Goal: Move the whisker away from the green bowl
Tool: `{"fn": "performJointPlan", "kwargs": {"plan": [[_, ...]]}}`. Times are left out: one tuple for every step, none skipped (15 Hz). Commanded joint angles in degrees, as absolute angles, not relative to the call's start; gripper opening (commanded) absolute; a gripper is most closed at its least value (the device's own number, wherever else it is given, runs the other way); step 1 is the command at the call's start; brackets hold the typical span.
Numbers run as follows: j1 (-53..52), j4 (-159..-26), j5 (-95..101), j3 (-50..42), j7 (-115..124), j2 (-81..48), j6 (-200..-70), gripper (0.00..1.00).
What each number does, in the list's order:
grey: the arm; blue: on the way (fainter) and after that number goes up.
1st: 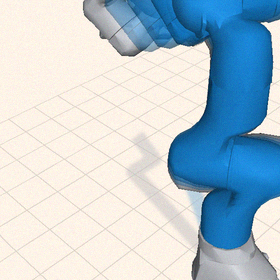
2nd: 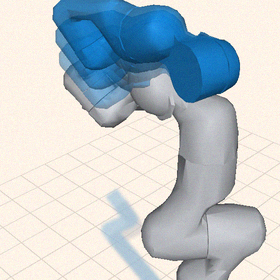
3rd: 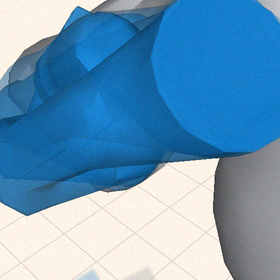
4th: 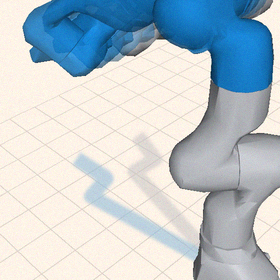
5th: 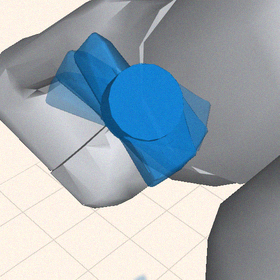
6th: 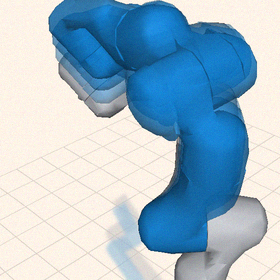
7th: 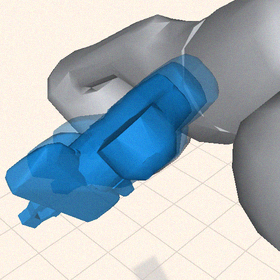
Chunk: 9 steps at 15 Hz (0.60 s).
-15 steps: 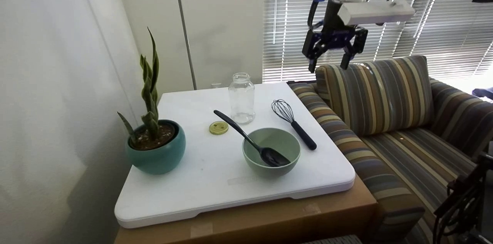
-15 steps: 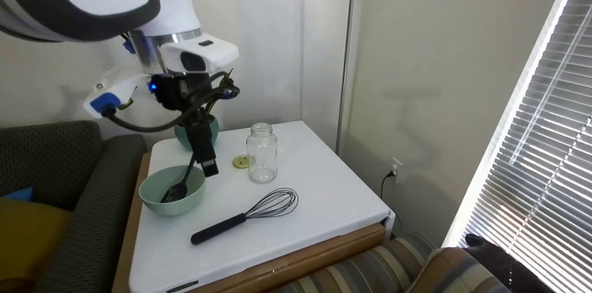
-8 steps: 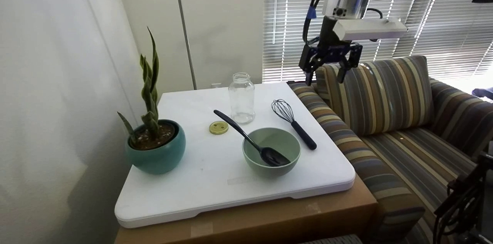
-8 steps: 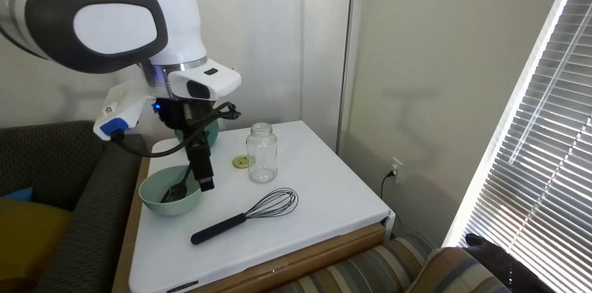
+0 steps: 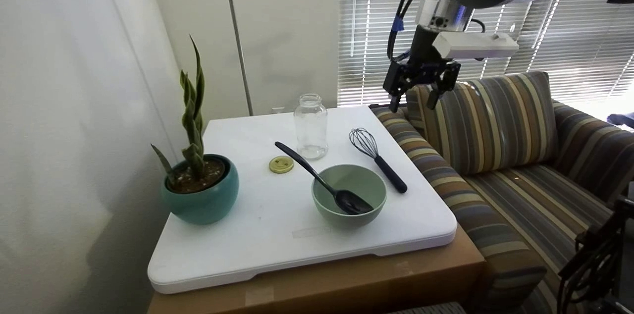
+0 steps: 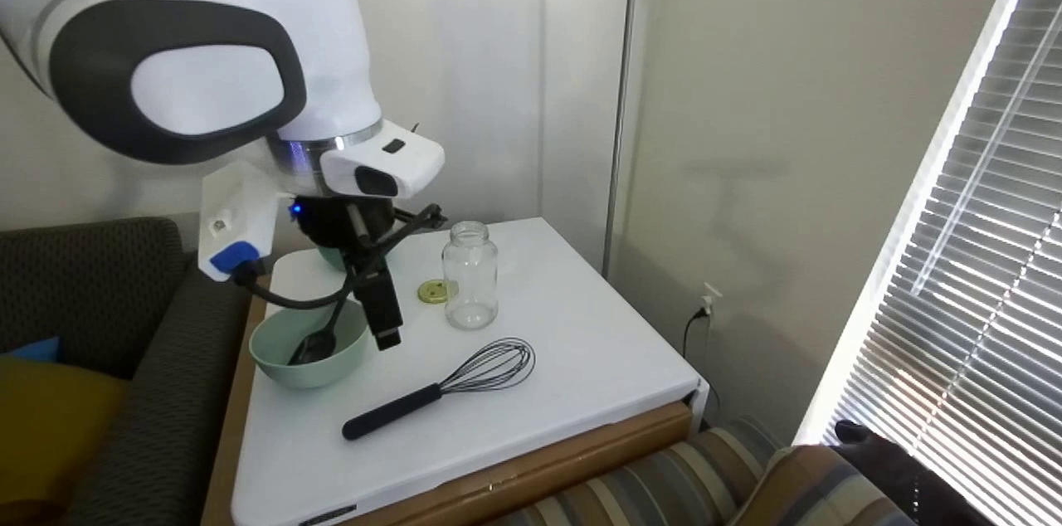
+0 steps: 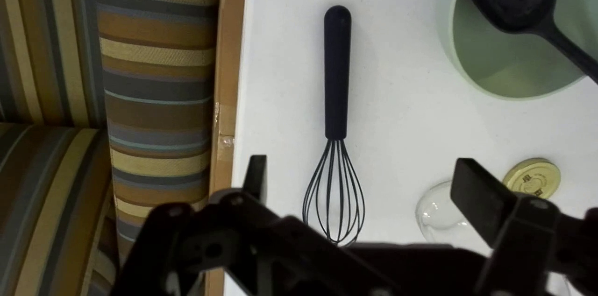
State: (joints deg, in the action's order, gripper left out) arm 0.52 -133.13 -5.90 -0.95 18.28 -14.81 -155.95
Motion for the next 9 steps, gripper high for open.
{"fn": "performJointPlan", "kwargs": {"plan": [[2.4, -130.1, -10.4, -0.7, 14.4, -19.1, -155.9, 1.00], [2.5, -129.3, -11.1, -0.6, 14.2, -20.1, -155.4, 1.00], [2.7, -128.3, -12.1, -0.3, 13.6, -21.3, -154.7, 1.00], [2.8, -127.5, -12.8, 0.0, 13.2, -22.4, -154.3, 1.00], [2.7, -126.7, -13.2, 0.2, 12.8, -23.7, -154.0, 1.00], [2.5, -126.0, -13.1, 0.3, 12.3, -24.9, -153.9, 1.00], [2.3, -125.2, -12.7, 0.5, 11.8, -26.3, -153.7, 1.00], [1.9, -124.5, -12.0, 0.3, 11.9, -27.5, -153.3, 1.00], [1.5, -123.8, -11.3, 0.0, 12.1, -28.9, -153.1, 1.00]]}}
